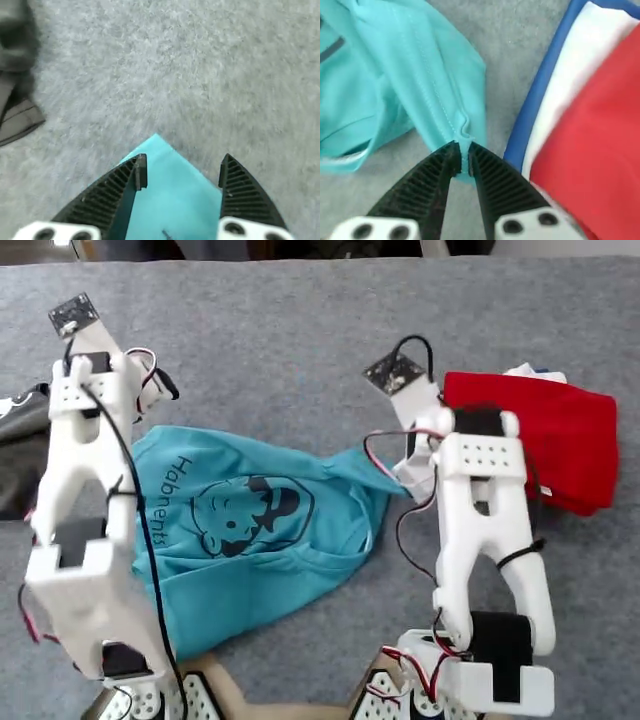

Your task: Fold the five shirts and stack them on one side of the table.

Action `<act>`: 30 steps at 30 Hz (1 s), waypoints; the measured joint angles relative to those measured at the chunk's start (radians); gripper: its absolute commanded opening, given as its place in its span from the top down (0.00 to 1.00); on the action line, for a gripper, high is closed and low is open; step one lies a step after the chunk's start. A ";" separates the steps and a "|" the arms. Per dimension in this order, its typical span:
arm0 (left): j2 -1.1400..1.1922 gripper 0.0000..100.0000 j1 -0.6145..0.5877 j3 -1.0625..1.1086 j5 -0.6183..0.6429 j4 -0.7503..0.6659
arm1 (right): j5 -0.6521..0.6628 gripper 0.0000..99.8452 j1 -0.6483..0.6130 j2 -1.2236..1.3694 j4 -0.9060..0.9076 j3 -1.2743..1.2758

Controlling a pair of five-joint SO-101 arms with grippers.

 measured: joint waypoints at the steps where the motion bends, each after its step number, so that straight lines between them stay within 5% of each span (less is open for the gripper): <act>1: 0.052 0.75 0.005 -0.052 0.012 0.012 | 0.000 0.99 0.000 0.000 -0.048 0.034; 7: 0.334 0.76 0.083 -0.439 0.118 0.210 | -0.048 0.99 -0.018 0.000 -0.270 0.172; 18: 0.752 0.79 0.046 -1.008 0.241 0.568 | -0.074 0.99 -0.035 0.000 -0.316 0.187; 30: 0.649 0.80 0.017 -0.812 0.227 0.585 | -0.074 0.99 -0.035 0.000 -0.316 0.187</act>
